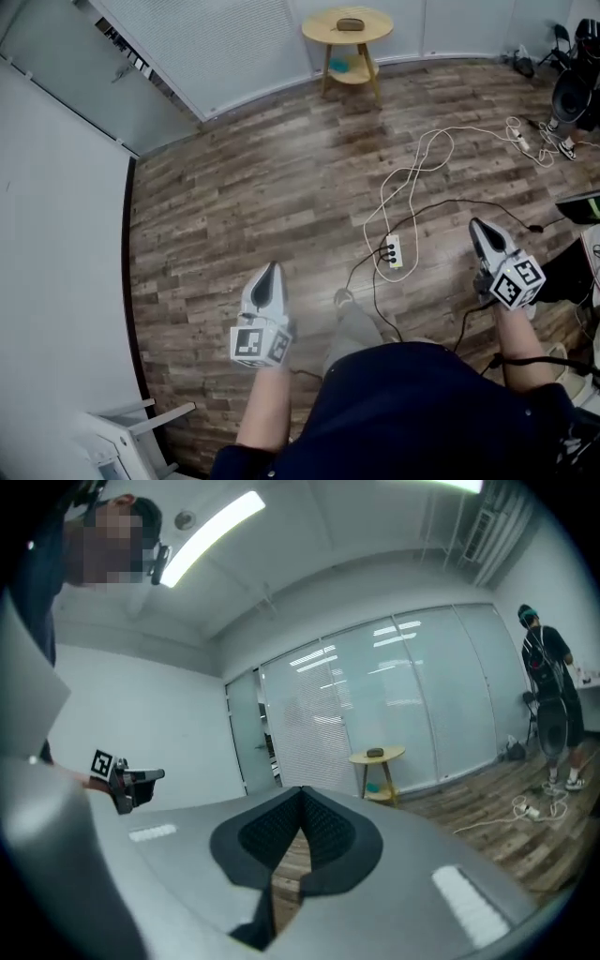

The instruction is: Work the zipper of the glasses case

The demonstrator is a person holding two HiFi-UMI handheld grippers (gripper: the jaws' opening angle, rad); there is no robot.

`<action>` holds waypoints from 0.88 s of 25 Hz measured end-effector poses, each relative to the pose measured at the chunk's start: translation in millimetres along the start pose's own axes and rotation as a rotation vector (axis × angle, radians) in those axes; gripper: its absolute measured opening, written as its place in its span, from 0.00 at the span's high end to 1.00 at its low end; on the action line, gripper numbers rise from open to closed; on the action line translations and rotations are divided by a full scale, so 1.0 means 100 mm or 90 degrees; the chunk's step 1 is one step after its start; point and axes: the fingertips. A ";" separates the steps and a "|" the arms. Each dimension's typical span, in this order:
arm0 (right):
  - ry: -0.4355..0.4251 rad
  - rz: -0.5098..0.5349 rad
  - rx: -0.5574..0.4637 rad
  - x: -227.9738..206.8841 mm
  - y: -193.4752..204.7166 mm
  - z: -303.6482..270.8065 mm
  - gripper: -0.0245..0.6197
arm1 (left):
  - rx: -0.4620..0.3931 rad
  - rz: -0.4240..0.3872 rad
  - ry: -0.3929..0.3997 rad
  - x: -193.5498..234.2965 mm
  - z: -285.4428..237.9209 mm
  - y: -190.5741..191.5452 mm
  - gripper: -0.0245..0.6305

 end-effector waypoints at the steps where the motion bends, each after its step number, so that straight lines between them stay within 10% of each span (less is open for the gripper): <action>1: 0.000 -0.022 -0.005 0.02 -0.03 -0.16 0.95 | -0.011 -0.001 -0.003 0.14 -0.09 -0.08 0.97; 8: -0.012 0.070 -0.010 0.43 -0.37 -1.21 0.95 | -0.025 -0.035 0.026 1.08 -0.85 -0.38 0.97; 22: 0.040 0.039 -0.003 0.17 -0.26 -2.04 0.95 | 0.008 -0.018 0.068 1.93 -1.98 -0.16 0.97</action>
Point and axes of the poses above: the fingertips, and each gripper's own axes: z backward along the fingers, x to its left, y out of its underside, and after that the axes turned 11 degrees about -z, right-handed
